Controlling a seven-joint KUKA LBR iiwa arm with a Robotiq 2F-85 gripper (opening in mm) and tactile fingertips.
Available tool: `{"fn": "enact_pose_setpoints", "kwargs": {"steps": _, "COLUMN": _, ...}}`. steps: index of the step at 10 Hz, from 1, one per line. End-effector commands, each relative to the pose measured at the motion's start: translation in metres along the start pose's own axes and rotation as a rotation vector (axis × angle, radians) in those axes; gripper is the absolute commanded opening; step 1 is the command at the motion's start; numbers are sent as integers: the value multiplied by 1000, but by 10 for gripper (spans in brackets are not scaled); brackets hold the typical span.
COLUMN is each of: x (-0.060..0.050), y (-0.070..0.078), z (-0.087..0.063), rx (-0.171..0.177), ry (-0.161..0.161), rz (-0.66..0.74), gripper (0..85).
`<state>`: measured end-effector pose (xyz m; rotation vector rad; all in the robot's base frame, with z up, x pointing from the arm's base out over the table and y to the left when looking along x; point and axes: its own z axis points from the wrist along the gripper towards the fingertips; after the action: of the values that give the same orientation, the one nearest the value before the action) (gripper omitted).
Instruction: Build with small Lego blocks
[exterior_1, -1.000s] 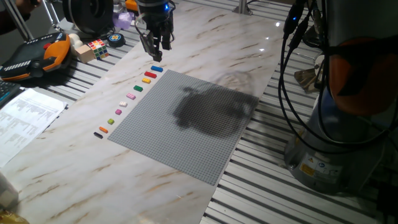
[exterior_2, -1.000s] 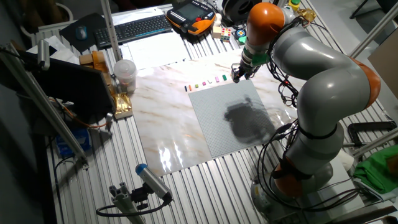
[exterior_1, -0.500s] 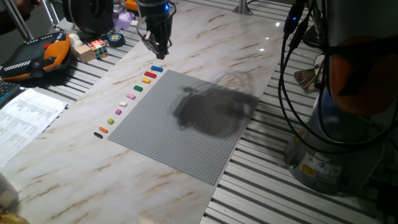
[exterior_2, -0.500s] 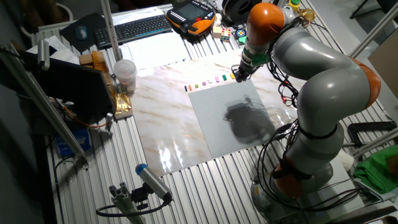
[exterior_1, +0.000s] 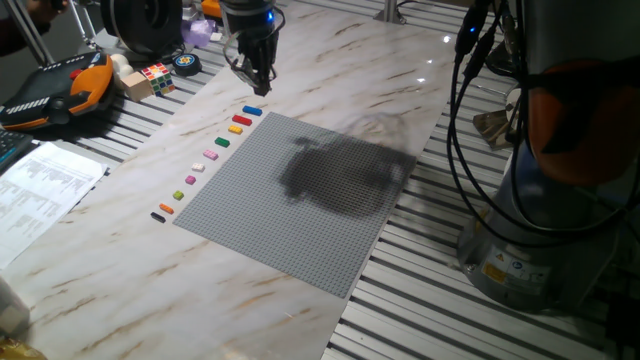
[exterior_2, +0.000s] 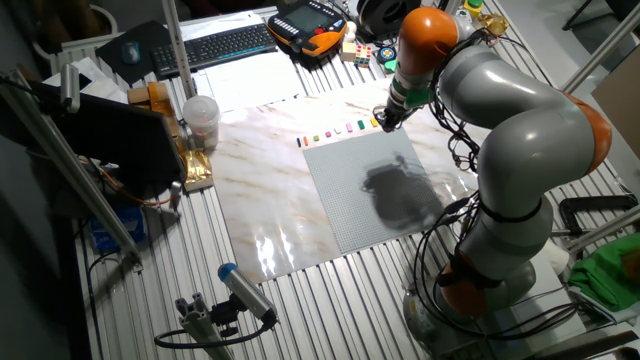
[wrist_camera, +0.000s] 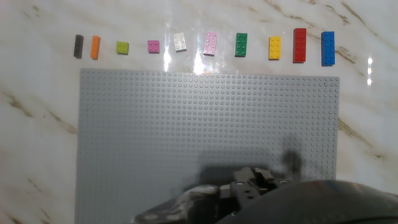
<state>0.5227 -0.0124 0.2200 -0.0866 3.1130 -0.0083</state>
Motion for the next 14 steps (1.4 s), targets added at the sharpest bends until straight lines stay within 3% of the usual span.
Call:
{"fn": "enact_pose_setpoints", "kwargs": {"steps": 1, "x": -4, "y": -5, "z": 4, "rx": -2, "ry": -1, "rz": -5, "gripper": 7}}
{"fn": "enact_pose_setpoints", "kwargs": {"steps": 6, "x": -20, "y": -31, "z": 24, "rx": -9, "ry": -12, "rz": -21, "gripper": 7}}
{"fn": "enact_pose_setpoints", "kwargs": {"steps": 9, "x": -19, "y": -36, "z": 34, "rx": 2, "ry": -27, "rz": -20, "gripper": 7}}
{"fn": "enact_pose_setpoints", "kwargs": {"steps": 14, "x": -22, "y": -36, "z": 38, "rx": 15, "ry": -24, "rz": 1, "gripper": 7}}
